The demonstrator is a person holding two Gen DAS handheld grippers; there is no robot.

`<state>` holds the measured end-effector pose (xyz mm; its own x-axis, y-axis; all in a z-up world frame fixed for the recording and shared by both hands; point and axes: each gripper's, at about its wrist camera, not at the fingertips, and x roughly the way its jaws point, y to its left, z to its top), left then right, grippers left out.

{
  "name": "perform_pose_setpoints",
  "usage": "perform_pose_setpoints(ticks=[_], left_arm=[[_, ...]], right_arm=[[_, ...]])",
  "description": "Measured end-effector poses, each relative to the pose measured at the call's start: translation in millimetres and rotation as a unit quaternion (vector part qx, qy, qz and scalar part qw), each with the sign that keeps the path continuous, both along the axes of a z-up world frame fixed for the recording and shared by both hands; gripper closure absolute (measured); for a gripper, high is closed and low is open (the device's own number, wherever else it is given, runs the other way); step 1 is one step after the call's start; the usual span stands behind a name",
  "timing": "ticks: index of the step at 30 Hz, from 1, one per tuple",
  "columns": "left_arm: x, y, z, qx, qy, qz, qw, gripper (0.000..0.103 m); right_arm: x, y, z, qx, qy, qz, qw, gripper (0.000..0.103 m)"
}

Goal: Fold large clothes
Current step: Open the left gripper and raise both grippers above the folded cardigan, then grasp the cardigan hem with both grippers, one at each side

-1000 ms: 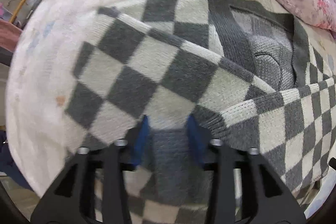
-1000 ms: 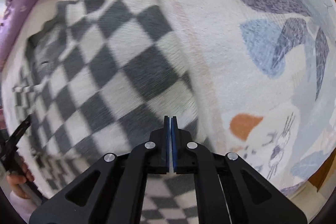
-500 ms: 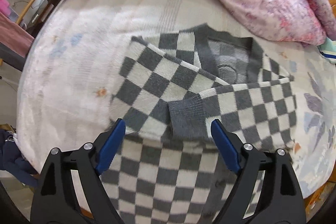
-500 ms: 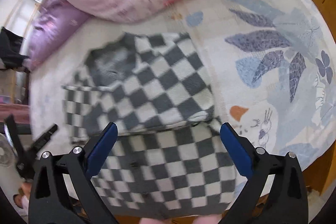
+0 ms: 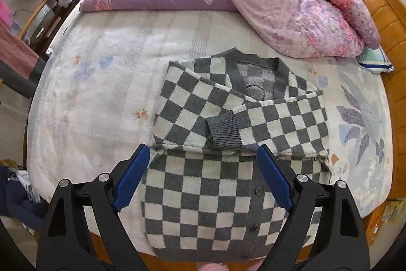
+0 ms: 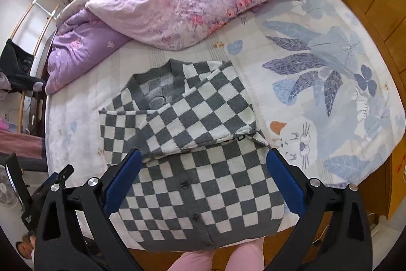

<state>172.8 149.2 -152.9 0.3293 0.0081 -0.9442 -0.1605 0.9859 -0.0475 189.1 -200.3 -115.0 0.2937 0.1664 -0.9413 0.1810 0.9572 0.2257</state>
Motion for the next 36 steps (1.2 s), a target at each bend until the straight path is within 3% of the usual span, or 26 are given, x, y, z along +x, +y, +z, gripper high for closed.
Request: perform_pose_setpoints(ticks=[4,11,20,26,36], left_arm=[[-0.5,3.7,11.4,0.02,-0.004,-0.025,0.9995,0.016],[11.9,9.2,25.4,0.021,-0.011,-0.032,0.9992,0.016],[49.6,11.7,26.5,0.024,-0.011,-0.017,0.9995,0.014],[83.8,16.3,9.1,0.02,0.012,-0.003,0.9997,0.013],[155.3,34.9,-56.0,0.041,0.074,0.013,0.9963,0.013]], right_arm=[[-5.1,7.8,16.6,-0.007,-0.007,-0.01,1.0,0.008],[3.8,18.9,26.9,-0.014,-0.006,-0.009,1.0,0.008],[47.4,11.2,9.2,-0.007,0.011,-0.007,1.0,0.008],[88.1,-1.6,-16.3,0.005,0.034,-0.008,0.999,0.008],[150.4,-17.0,-74.2,-0.014,0.086,0.0,0.996,0.008]])
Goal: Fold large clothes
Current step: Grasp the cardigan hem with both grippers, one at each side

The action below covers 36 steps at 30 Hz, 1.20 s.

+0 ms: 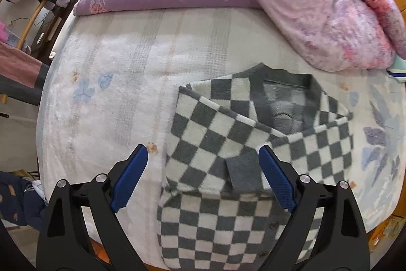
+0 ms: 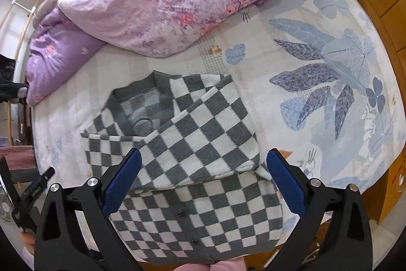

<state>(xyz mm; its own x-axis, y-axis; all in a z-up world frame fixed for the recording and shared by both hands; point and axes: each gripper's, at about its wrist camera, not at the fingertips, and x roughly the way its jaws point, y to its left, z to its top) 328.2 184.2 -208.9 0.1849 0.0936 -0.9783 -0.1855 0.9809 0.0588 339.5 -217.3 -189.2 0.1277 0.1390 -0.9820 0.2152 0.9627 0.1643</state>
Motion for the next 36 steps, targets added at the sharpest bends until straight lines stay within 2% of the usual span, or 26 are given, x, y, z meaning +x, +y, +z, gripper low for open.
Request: perform_pose_setpoints(ticks=[10,12,16,21,23,24,25,26,27,29,32,36], left_arm=[[70.7,37.9,-84.4,-0.019,0.061,0.023,0.9977,0.013],[86.9,48.4,-108.4,-0.035,0.071,0.028,0.9964,0.013],[113.7,68.4,-153.2,-0.03,0.098,0.048,0.9936,0.013],[130.8,86.3,-197.3,-0.046,0.124,0.058,0.9894,0.013],[132.5,90.9,-215.9,-0.066,0.138,0.061,0.9863,0.014],[131.3,93.4,-226.7,-0.075,0.149,0.065,0.9838,0.018],[129.0,95.9,-236.9,-0.082,0.16,0.069,0.9813,0.027],[126.5,97.7,-245.4,-0.086,0.171,0.072,0.9789,0.056],[123.7,99.8,-251.0,-0.086,0.174,0.074,0.9781,0.06],[118.5,102.2,-247.8,-0.085,0.143,0.067,0.9838,0.071],[109.3,104.0,-238.5,-0.079,0.12,0.058,0.9879,0.077],[103.1,107.6,-225.3,-0.08,0.105,0.069,0.9889,0.078]], right_arm=[[36.1,-7.3,-66.1,-0.029,0.05,0.014,0.998,0.008],[37.3,-8.8,-79.0,-0.028,0.059,0.01,0.998,0.008],[36.5,-9.8,-101.6,-0.026,0.085,0.0,0.996,0.008],[36.2,-14.0,-128.0,-0.033,0.106,-0.008,0.994,0.008],[38.4,-16.4,-140.4,-0.031,0.116,-0.012,0.993,0.008],[40.2,-17.6,-145.4,-0.033,0.121,-0.015,0.992,0.008],[42.9,-19.5,-151.9,-0.032,0.124,-0.022,0.992,0.008],[46.2,-21.4,-158.1,-0.026,0.124,-0.028,0.992,0.008],[48.8,-22.0,-162.4,-0.02,0.125,-0.032,0.991,0.008],[58.9,-25.2,-176.3,-0.007,0.134,-0.041,0.99,0.008],[79.1,-29.6,-194.0,0.007,0.13,-0.048,0.99,0.008],[112.6,-42.6,-234.2,0.021,0.15,-0.067,0.986,0.008]])
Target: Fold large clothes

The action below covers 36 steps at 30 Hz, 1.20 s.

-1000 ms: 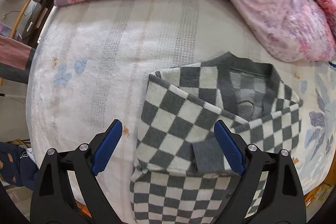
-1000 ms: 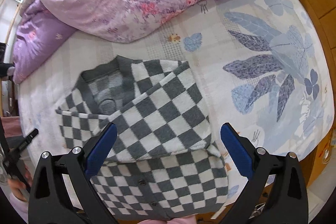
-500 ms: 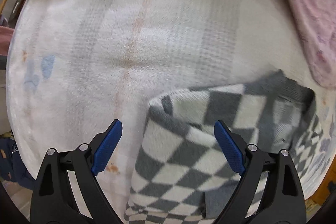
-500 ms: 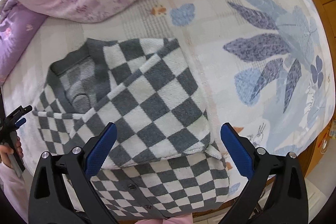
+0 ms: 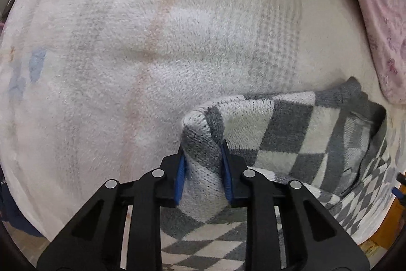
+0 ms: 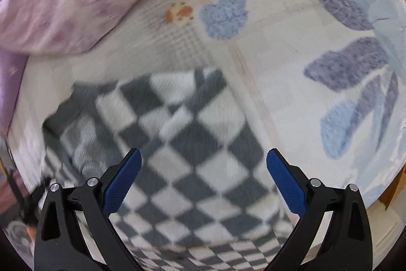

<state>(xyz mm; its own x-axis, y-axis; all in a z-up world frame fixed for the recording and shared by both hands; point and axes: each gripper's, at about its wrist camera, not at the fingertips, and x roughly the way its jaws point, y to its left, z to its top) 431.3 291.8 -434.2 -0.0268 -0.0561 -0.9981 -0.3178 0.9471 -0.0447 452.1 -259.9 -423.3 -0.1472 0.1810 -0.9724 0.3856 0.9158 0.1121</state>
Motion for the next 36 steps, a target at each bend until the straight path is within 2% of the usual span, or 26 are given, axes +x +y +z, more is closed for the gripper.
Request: perform_pose_setpoints(ticks=[6,7,9,11,14,18,27,33,36], left_arm=[[-4.1,2.7,6.3,0.017,-0.001,0.02,0.9996,0.078],[-3.9,2.3,6.5,0.023,0.001,0.016,0.9996,0.078],[-4.1,-0.4,6.6,0.032,0.003,0.005,0.9995,0.078],[-1.5,-13.5,10.5,0.038,0.002,0.003,0.9993,0.078],[-4.5,-12.9,16.2,0.053,-0.007,0.022,0.9983,0.078],[-13.6,-20.9,33.7,0.077,-0.023,0.035,0.9961,0.079],[-30.0,-37.1,93.3,0.095,-0.066,0.022,0.9931,0.079],[-67.3,-40.8,135.7,0.098,-0.099,0.019,0.9901,0.08],[-96.3,-51.6,162.4,0.125,-0.124,-0.008,0.9844,0.08]], right_arm=[[34.9,-16.9,-63.9,0.03,0.048,-0.033,0.998,0.01],[36.1,-17.6,-71.0,0.039,0.055,-0.036,0.997,0.022],[37.6,-12.9,-76.9,0.034,0.058,-0.02,0.998,0.032],[38.9,-4.0,-66.3,0.022,0.035,0.008,0.999,0.071],[35.1,-3.5,-53.2,0.02,0.031,-0.003,0.999,0.081],[24.1,-10.1,-29.2,0.027,0.01,-0.036,0.999,0.084],[-17.2,-8.7,46.6,0.006,-0.057,-0.017,0.998,0.086],[-56.2,-9.5,102.9,0.01,-0.108,-0.008,0.994,0.086],[-83.4,-6.4,128.3,0.008,-0.132,0.001,0.991,0.086]])
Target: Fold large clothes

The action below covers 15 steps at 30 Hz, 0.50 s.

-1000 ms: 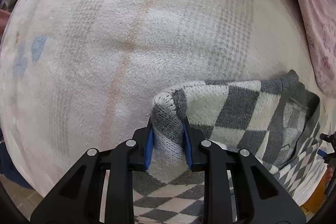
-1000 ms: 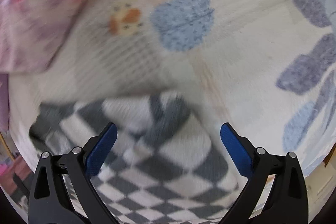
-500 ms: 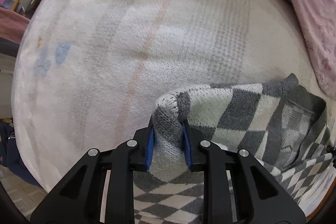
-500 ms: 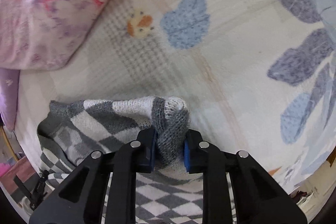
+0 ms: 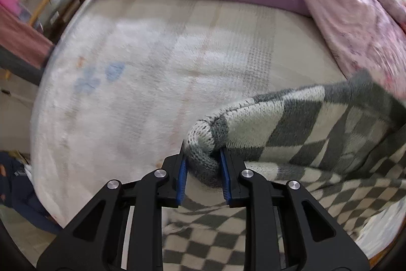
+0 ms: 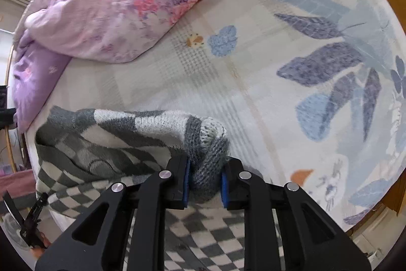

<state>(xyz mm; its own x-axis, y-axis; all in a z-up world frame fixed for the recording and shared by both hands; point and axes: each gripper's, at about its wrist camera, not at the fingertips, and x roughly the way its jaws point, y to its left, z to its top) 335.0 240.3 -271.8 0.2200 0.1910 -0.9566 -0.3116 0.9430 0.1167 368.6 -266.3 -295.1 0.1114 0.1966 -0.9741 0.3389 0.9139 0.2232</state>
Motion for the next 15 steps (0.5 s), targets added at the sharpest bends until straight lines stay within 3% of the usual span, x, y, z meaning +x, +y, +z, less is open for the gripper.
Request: perform_pose_setpoints(ticks=[4,11,15], left_arm=[[-46.3,-13.6,27.5,0.031,-0.027,-0.027,0.9988,0.08],[-133.4,-17.9,57.3,0.024,-0.056,-0.043,0.9972,0.081],[-193.8,-24.0,62.0,0.027,-0.064,-0.047,0.9965,0.081]], right_arm=[[-43.5,2.5,27.4,0.0,-0.027,-0.001,1.0,0.086],[-138.1,5.4,56.6,-0.001,-0.049,0.001,0.999,0.087],[-190.4,2.1,56.9,0.004,-0.061,0.008,0.998,0.087]])
